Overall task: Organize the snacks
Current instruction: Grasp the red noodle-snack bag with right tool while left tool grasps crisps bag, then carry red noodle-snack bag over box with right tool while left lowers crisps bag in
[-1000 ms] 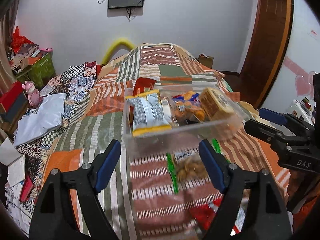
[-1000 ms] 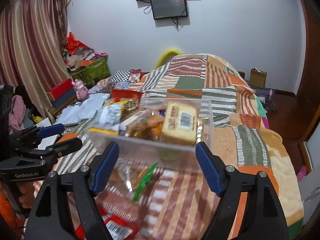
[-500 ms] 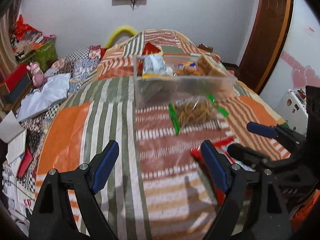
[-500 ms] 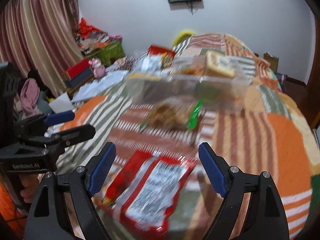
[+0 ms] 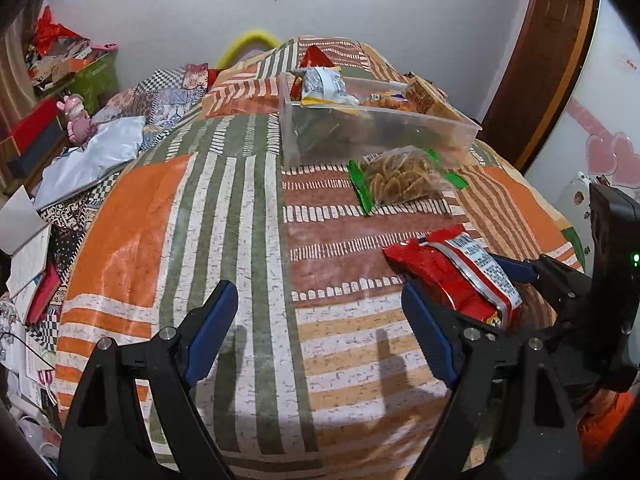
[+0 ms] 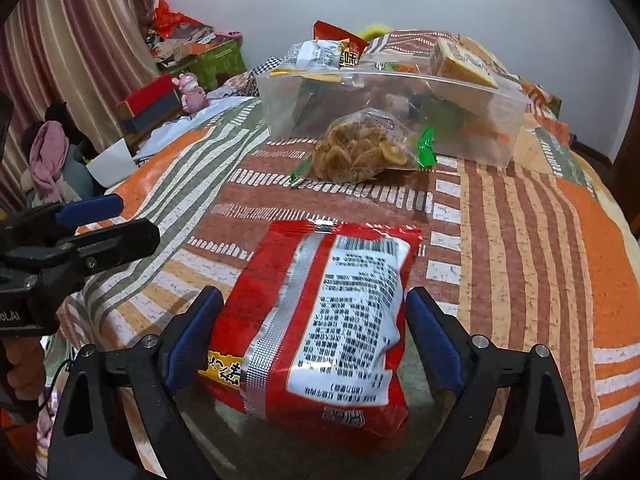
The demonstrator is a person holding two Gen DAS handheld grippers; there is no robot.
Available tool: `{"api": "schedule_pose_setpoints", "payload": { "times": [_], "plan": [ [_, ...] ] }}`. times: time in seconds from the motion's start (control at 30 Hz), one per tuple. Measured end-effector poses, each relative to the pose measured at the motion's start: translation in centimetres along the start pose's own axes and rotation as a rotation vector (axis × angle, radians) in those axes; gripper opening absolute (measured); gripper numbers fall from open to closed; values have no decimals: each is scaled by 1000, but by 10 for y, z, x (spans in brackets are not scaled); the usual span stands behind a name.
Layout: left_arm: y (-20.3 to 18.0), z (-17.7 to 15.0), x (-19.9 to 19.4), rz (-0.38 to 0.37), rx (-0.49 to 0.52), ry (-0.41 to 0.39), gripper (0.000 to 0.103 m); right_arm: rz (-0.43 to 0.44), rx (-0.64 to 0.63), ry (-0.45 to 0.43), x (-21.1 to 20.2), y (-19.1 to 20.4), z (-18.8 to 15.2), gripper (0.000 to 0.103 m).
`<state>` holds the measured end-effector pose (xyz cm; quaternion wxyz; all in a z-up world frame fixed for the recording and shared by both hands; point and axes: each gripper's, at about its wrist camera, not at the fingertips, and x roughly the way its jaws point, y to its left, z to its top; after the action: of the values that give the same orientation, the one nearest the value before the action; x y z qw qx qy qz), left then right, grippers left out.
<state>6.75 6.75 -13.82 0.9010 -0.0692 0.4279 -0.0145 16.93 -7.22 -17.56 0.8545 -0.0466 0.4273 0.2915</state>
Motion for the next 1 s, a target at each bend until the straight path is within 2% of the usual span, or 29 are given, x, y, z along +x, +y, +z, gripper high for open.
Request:
{"api": "schedule_pose_setpoints", "payload": {
  "times": [0.13,0.17,0.27,0.47,0.63,0.8,1.0],
  "plan": [
    [-5,1,2,-4,10,2,84,-4,3,-13,-4,-6,-2,81],
    [-6,1,3,-5,12,3,84,2,9,-18,-5,-9,-3,75],
    [-11,3,6,-6,18,9,84,16,25,-36,-9,-15,-4,70],
    [-23,11,14,-11,24,15,84,22,22,-76,-25,-24,-7,68],
    [-35,23,24,-22,24,17,84,29,38,-143,-52,-37,-4,68],
    [-54,38,47,-29,58,42,84,-1,68,-210,-73,-59,5,68],
    [-75,54,83,-3,87,95,85,-17,135,-227,-74,-91,11,68]
  ]
}}
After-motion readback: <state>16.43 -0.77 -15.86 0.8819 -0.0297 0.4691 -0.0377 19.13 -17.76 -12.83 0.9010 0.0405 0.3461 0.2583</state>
